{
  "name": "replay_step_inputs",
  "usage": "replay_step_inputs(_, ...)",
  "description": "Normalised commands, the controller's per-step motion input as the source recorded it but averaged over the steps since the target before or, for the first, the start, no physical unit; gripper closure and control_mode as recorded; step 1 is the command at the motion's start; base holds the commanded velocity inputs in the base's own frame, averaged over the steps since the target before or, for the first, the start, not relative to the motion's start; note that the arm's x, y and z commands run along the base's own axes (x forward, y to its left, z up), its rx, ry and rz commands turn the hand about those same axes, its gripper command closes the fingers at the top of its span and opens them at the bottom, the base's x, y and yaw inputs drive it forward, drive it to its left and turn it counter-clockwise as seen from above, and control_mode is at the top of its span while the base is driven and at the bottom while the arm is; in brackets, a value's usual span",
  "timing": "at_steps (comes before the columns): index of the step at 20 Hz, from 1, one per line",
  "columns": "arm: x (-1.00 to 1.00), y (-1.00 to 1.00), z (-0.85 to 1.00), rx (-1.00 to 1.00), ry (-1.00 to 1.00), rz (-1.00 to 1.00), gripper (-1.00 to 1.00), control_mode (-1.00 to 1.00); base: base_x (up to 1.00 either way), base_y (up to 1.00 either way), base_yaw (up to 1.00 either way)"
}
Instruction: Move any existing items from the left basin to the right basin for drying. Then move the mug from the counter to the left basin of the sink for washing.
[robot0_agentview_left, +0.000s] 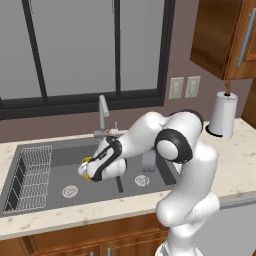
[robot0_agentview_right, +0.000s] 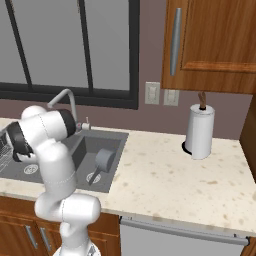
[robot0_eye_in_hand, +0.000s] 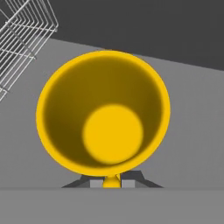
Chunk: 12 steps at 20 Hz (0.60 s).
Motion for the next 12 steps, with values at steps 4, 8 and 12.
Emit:
replay_step_inputs(4,0.02,0.15,-0.09,-0.05,0.0,0.0,1.0,-1.0,0.0,0.0,0.0)
replay_step_inputs(8,0.07,0.14,-0.07,-0.02,0.0,0.0,1.0,-1.0,0.0,0.0,0.0)
replay_step_inputs(12,0.13,0.16,-0.16,-0.02,0.01,0.0,1.0,-1.0,0.0,0.0,0.0)
